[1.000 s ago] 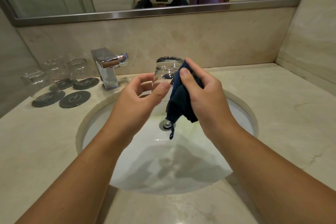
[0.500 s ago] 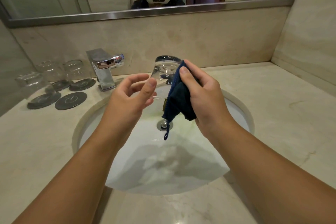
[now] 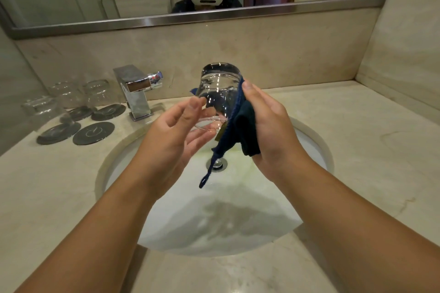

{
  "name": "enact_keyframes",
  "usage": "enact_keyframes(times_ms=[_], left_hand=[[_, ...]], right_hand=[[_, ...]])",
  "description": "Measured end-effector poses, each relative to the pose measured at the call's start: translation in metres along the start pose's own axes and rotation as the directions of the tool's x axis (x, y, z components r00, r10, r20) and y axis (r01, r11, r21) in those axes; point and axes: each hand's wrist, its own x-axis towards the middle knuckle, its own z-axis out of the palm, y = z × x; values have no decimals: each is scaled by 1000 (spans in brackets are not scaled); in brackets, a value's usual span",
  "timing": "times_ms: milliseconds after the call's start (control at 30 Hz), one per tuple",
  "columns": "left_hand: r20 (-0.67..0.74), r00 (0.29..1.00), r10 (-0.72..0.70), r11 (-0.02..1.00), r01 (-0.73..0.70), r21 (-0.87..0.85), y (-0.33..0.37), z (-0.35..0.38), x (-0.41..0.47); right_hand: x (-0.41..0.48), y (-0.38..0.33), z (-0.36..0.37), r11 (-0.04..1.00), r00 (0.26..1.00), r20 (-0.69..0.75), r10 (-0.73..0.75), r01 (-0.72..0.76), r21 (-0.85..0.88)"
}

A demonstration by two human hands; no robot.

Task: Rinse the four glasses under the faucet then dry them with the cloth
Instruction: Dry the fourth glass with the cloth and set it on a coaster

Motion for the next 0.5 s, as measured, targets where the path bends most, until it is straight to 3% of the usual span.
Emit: enact_keyframes(times_ms=[233, 500], left_hand=[[-104, 986, 129, 978, -109, 177, -3, 0, 4], [-82, 991, 109, 959, -83, 271, -3, 4, 1]], right_hand=[[-3, 0, 1, 991, 993, -92, -69, 58, -124], [-10, -5, 3, 940, 984, -39, -174, 154, -303]])
